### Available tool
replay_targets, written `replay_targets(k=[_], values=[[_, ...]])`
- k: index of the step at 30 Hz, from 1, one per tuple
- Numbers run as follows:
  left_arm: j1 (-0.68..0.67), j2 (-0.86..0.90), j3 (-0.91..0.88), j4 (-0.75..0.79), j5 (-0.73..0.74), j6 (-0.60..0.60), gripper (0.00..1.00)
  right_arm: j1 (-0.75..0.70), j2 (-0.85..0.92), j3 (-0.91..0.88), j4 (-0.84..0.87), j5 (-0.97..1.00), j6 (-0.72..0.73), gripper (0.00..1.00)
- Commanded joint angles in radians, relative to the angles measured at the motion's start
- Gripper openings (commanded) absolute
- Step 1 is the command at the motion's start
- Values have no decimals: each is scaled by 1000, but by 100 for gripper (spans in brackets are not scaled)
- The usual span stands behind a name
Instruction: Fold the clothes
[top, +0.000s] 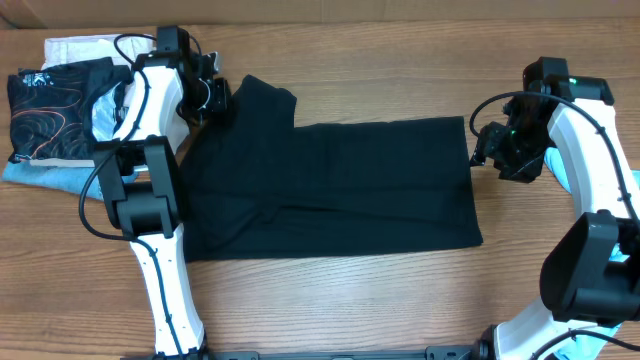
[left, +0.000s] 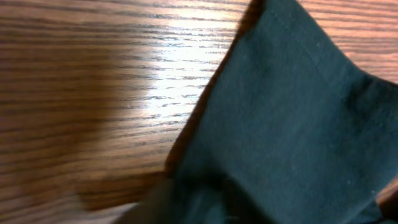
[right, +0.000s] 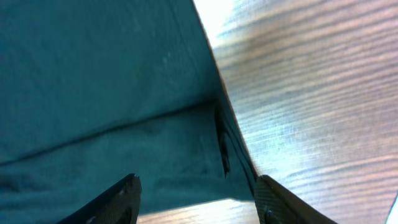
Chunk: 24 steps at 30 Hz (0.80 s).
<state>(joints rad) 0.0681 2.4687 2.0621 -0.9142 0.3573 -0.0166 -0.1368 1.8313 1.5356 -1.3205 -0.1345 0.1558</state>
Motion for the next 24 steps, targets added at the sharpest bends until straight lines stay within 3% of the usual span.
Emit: replay_targets(k=[1, 7, 13, 24], values=[[-12, 15, 19, -16, -8, 36, 4, -3, -25, 19, 35, -8, -3, 62], [13, -37, 49, -58, -8, -12, 4, -3, -23, 19, 247, 0, -33, 70], [23, -121, 50, -62, -9, -63, 4, -1, 21, 19, 454, -2, -35, 71], [23, -141, 50, -77, -9, -119, 4, 19, 266, 19, 692, -19, -81, 76]])
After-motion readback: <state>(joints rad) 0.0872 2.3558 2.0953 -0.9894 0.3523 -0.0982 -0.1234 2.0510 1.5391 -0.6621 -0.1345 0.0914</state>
